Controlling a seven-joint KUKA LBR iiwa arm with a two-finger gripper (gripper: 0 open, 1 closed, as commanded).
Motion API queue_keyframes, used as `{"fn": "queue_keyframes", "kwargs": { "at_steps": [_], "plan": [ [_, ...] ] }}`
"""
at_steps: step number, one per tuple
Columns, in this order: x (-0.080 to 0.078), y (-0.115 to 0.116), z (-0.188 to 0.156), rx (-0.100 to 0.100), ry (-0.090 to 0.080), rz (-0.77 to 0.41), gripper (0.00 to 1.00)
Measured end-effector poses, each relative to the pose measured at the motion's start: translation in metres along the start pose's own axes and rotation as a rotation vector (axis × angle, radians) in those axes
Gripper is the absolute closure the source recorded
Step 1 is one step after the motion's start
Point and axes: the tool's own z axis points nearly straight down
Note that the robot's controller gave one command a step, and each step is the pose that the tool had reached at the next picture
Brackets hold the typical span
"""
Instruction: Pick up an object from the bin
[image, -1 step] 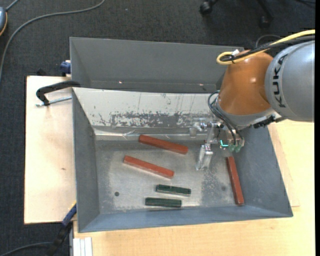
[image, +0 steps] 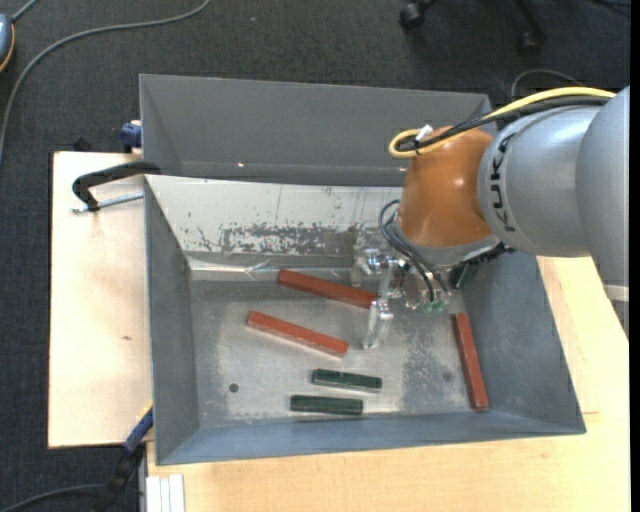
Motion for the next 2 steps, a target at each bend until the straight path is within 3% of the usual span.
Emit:
{"fn": "queue_keyframes", "kwargs": {
  "at_steps": [1,2],
  "plan": [
    [-0.001,-0.001,-0.004,0.001,-0.006,0.002,1.00],
    [0.002,0.002,-0.134,0.003,-0.013,-0.071,1.00]
  ]
}}
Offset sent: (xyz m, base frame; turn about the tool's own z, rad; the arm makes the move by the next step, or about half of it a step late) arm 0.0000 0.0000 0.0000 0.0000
